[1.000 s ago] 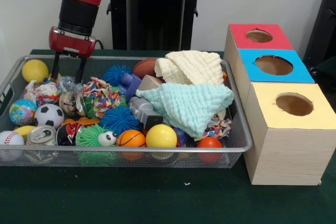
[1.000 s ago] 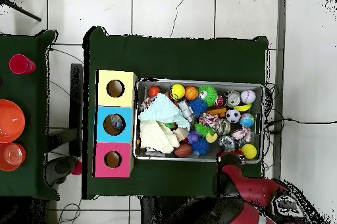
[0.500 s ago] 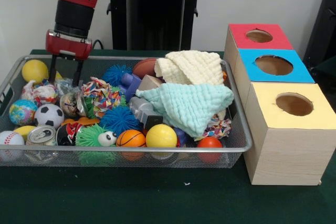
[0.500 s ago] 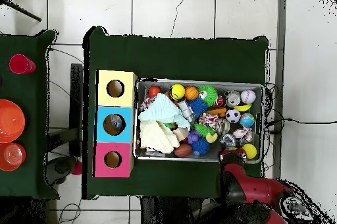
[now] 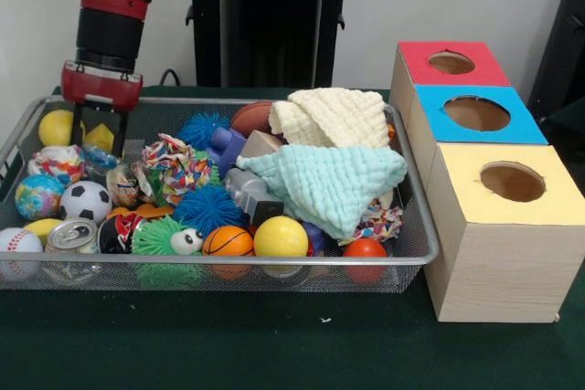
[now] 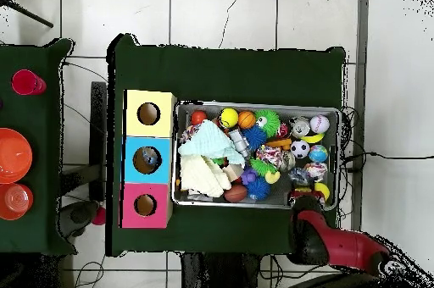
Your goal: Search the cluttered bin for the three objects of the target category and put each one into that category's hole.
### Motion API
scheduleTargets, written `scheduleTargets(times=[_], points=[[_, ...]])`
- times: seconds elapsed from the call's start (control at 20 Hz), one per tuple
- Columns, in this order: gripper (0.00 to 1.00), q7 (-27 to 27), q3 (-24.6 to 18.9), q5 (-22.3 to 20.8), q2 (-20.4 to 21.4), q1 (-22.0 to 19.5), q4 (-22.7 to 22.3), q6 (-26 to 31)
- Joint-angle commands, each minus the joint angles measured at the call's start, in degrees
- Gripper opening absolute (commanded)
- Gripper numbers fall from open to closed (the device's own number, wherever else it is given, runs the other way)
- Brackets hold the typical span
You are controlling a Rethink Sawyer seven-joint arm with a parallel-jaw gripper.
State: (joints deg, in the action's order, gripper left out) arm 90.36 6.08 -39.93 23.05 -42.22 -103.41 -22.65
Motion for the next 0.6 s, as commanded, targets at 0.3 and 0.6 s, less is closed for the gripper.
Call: scheduleTargets(times=[0.3, 0.6], points=[[1.0, 9.4, -14.7, -3.0, -6.1, -8.2, 1.2, 9.1], [1.0, 9.0, -18.0, -3.1, -6.4, -11.2, 0.0, 9.5]])
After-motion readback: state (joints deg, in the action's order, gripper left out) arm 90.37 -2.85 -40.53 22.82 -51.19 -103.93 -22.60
